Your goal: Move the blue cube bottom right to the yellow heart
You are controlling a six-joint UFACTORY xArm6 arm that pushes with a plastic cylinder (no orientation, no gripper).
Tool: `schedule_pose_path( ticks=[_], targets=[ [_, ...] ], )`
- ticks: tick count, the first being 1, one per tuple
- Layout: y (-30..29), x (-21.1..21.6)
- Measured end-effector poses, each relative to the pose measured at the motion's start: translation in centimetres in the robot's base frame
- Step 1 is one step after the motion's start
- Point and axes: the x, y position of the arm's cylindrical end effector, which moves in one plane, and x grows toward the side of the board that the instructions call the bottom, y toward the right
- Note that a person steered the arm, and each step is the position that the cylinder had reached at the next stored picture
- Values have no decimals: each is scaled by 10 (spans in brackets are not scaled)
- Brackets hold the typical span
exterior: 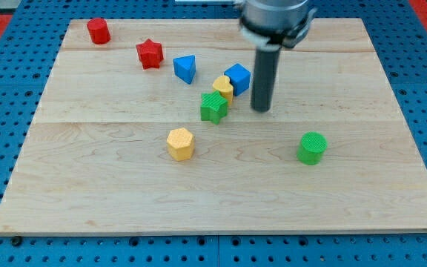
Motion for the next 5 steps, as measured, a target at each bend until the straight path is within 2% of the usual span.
schedule_pose_path(
  ticks=[1,2,3,4,5],
  targets=[
    [-6,-60],
    [-43,-88],
    [-84,-54],
    [-33,-23],
    [-22,-66]
  ],
)
